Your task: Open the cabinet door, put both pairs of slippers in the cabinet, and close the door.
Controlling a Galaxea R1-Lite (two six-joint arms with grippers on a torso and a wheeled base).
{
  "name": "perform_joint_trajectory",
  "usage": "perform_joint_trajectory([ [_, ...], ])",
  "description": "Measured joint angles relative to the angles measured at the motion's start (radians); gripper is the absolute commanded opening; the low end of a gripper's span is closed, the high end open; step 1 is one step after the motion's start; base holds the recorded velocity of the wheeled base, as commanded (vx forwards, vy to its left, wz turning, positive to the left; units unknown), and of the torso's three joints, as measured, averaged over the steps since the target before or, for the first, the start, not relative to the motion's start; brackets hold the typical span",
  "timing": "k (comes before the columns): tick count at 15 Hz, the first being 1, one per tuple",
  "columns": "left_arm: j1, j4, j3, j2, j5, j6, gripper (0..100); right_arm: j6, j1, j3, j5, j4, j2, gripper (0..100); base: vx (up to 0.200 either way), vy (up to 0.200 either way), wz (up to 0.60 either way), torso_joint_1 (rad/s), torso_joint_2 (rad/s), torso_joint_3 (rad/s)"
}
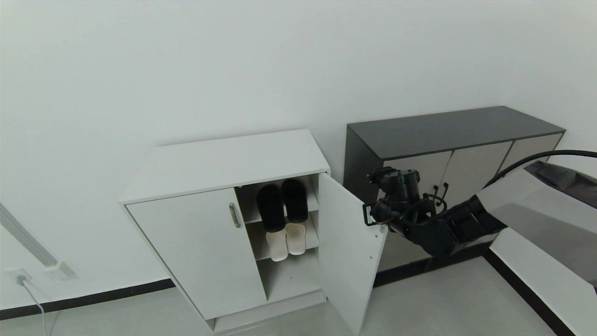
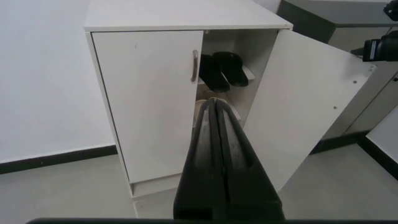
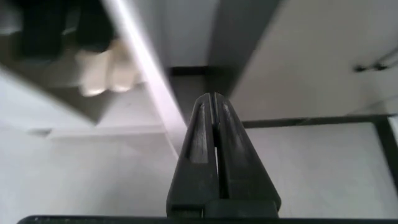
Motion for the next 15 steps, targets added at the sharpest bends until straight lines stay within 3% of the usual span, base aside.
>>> perform_joint_trajectory([
  [3, 0.000, 0.000, 0.000, 0.000, 0.000, 0.000, 0, 0.003, 0.065, 0.044, -0.003, -0.033, -0.040, 0, 0.000, 0.000, 0.00, 0.000, 0.00, 0.000],
  [12, 0.000, 0.000, 0.000, 0.000, 0.000, -0.001, 0, -0.043, 0.101, 0.139, 0.004, -0.104, -0.103, 0, 0.000, 0.000, 0.00, 0.000, 0.00, 0.000],
  [15, 0.001, 0.000, 0.000, 0.000, 0.000, -0.001, 0, -0.044, 0.108, 0.148, 0.005, -0.121, -0.106, 0, 0.000, 0.000, 0.60, 0.002, 0.00, 0.004],
])
